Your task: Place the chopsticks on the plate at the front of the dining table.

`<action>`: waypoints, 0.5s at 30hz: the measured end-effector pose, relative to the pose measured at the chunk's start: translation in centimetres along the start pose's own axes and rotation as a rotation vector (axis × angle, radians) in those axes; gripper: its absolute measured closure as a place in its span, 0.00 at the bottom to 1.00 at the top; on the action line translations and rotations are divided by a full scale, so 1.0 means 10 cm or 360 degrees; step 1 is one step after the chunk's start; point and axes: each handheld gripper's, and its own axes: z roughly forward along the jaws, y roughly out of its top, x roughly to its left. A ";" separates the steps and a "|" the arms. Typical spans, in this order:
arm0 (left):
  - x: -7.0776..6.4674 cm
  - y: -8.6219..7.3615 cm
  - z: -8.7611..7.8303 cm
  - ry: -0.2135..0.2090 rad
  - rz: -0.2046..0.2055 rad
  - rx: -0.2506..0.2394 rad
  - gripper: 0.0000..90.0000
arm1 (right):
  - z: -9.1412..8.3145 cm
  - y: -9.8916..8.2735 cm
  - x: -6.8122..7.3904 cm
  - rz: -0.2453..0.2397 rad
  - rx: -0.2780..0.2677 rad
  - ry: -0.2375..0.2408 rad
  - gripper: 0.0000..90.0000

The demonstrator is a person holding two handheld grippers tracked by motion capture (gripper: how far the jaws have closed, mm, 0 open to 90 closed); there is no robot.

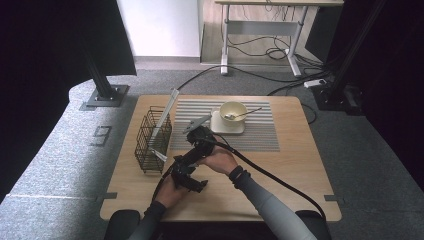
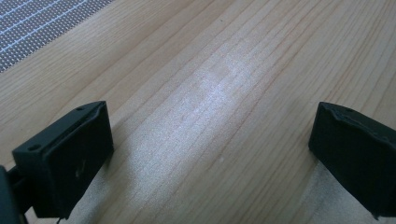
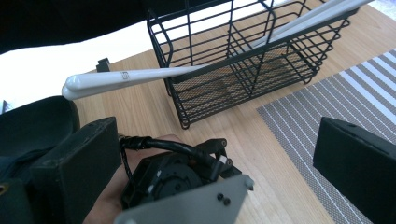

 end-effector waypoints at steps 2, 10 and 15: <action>0.00 0.00 0.00 0.0000 0.0001 0.0000 0.00 | 0.05 0.01 0.02 -0.0002 0.0008 -0.0002 0.01; 0.00 0.00 0.00 -0.0003 0.0003 0.0003 0.00 | 0.19 0.05 0.09 -0.0007 0.0039 0.0009 0.04; 0.00 0.00 0.00 -0.0006 0.0002 0.0001 0.00 | 0.22 0.08 0.13 -0.0020 0.0022 0.0019 0.10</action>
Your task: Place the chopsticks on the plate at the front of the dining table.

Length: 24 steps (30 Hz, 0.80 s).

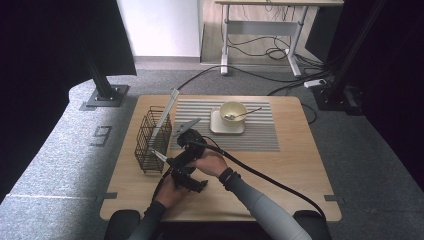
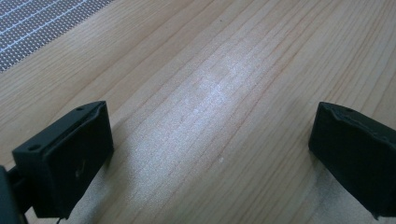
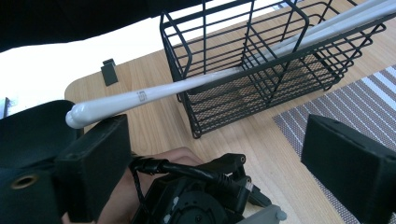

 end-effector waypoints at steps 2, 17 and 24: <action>0.00 0.00 0.00 0.0000 0.0001 0.0001 0.00 | 0.01 0.02 0.01 -0.0004 -0.0001 -0.0009 0.12; 0.00 0.00 0.00 0.0001 0.0006 0.0002 0.00 | 0.05 0.07 0.16 -0.0144 0.0001 0.0032 0.37; 0.00 0.00 0.00 0.0000 0.0007 0.0007 0.00 | 0.04 0.10 0.25 -0.0243 -0.0057 0.0040 0.61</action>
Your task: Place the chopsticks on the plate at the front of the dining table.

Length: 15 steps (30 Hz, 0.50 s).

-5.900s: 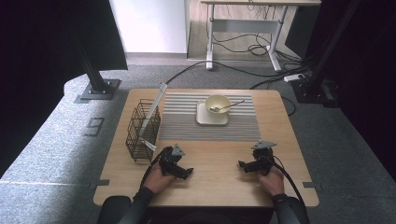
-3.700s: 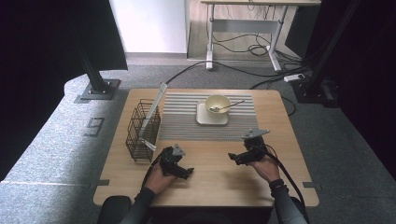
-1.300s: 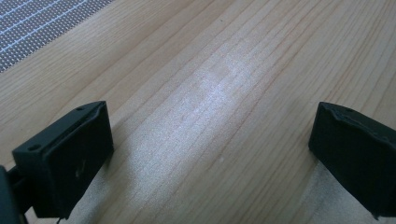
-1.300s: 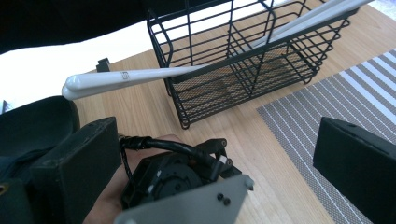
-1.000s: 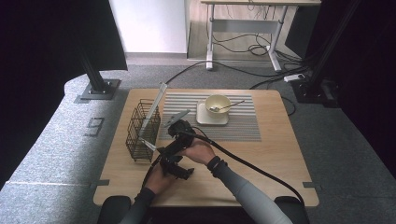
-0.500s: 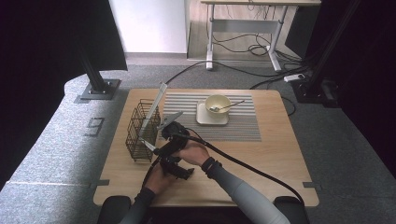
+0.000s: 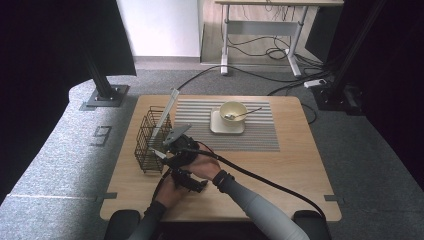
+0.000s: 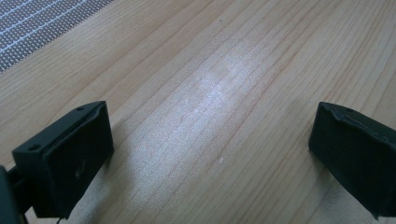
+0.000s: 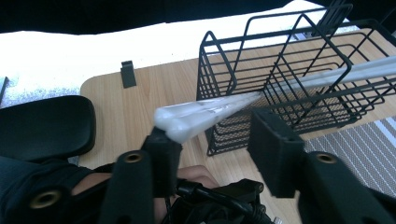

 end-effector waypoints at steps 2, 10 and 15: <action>0.00 0.00 0.00 0.0001 -0.0001 -0.0002 0.00 | 0.00 0.01 0.01 -0.0009 -0.0005 -0.0011 0.65; 0.00 0.00 0.00 0.0003 -0.0001 -0.0004 0.00 | -0.02 0.10 0.10 -0.0113 -0.0003 -0.0125 0.79; 0.00 0.00 0.00 0.0003 -0.0002 -0.0005 0.00 | -0.03 0.10 0.12 -0.0150 0.0001 -0.0203 0.83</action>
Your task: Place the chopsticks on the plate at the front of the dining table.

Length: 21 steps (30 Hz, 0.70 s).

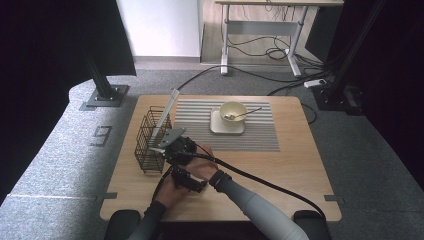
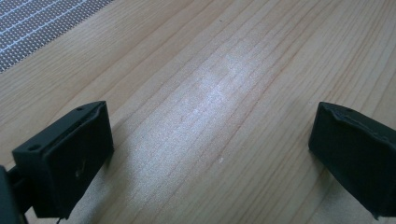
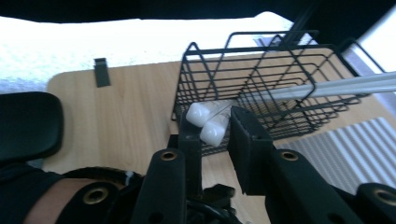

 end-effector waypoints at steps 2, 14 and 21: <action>0.00 0.00 0.00 -0.0001 0.0000 -0.0001 0.00 | -0.03 0.01 0.00 -0.0018 0.0011 -0.0051 0.86; 0.00 0.00 0.00 -0.0001 0.0010 0.0014 0.00 | -0.16 0.05 -0.04 0.0008 -0.0022 -0.0100 0.92; 0.00 0.00 0.00 -0.0001 0.0003 0.0002 0.00 | -0.30 0.08 -0.12 0.0060 -0.0050 -0.0066 0.92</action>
